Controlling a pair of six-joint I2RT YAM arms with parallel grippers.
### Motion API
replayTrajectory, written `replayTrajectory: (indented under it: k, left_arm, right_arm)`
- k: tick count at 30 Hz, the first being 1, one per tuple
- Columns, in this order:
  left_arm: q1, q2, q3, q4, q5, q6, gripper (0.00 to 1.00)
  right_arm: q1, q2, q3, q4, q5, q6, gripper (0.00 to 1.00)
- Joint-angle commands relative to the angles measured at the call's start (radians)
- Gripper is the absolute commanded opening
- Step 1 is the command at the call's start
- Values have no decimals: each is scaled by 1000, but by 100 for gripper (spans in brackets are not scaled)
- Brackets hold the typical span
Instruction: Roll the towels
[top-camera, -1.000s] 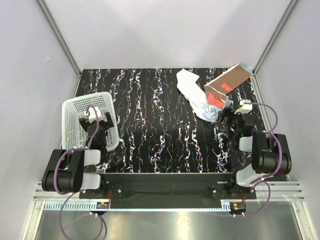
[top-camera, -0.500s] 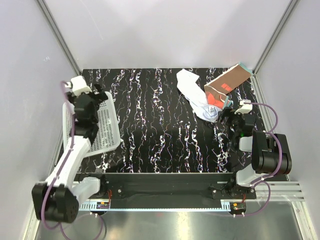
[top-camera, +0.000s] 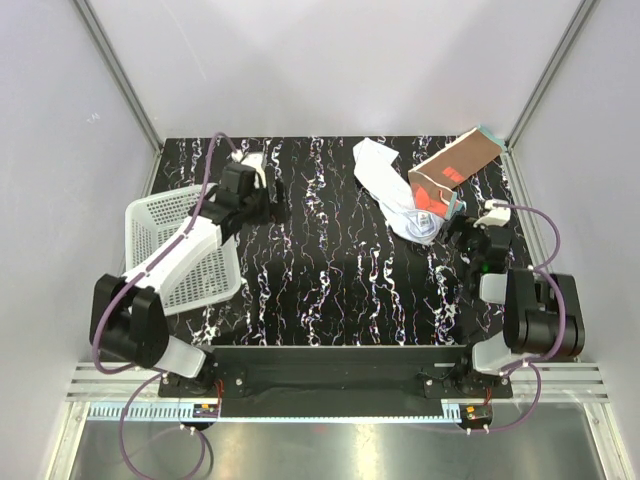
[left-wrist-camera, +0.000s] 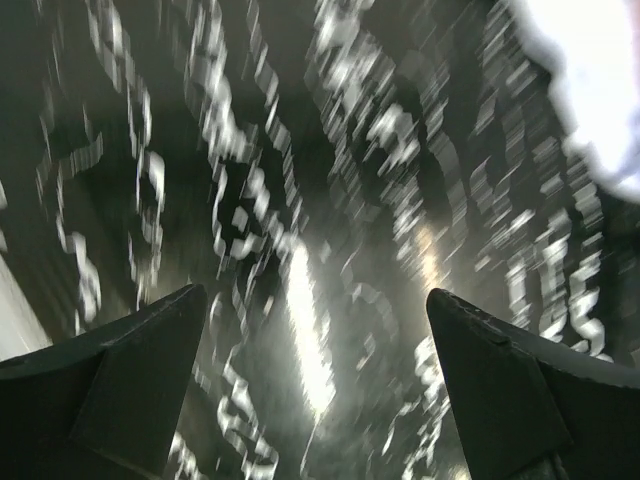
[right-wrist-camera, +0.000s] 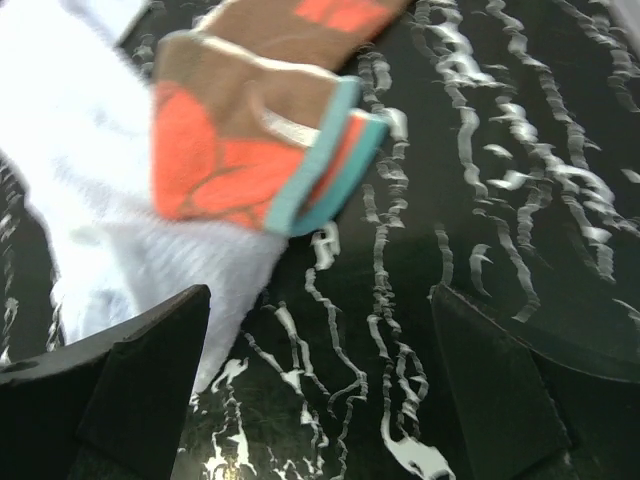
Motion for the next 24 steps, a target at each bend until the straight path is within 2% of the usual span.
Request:
replayTrajectory:
  k: [1, 2, 5, 8, 10, 16, 17, 20, 24]
  left_arm:
    - [14, 17, -22, -116, 26, -37, 99]
    - [17, 36, -30, -136, 24, -37, 99]
    - [65, 52, -78, -146, 24, -37, 99]
    - [106, 32, -138, -138, 33, -43, 99]
    - [122, 24, -167, -139, 20, -39, 99]
    - [168, 52, -139, -172, 29, -34, 99]
    - [166, 46, -135, -175, 41, -31, 99]
    - [166, -8, -141, -175, 55, -22, 99]
    - [163, -69, -153, -147, 87, -31, 99]
  right_arm:
    - [2, -173, 175, -299, 220, 82, 100]
    - [2, -227, 221, -510, 205, 89, 100]
    - [8, -300, 367, -788, 155, 136, 100]
    - [91, -353, 451, -944, 167, 101, 100]
    - [221, -359, 524, -1063, 229, 66, 100]
    - [243, -247, 705, -1265, 15, 133, 100]
    - [243, -215, 735, -1341, 16, 145, 100]
    - [243, -172, 810, -1423, 98, 167, 100]
    - [261, -62, 972, -1532, 159, 110, 100]
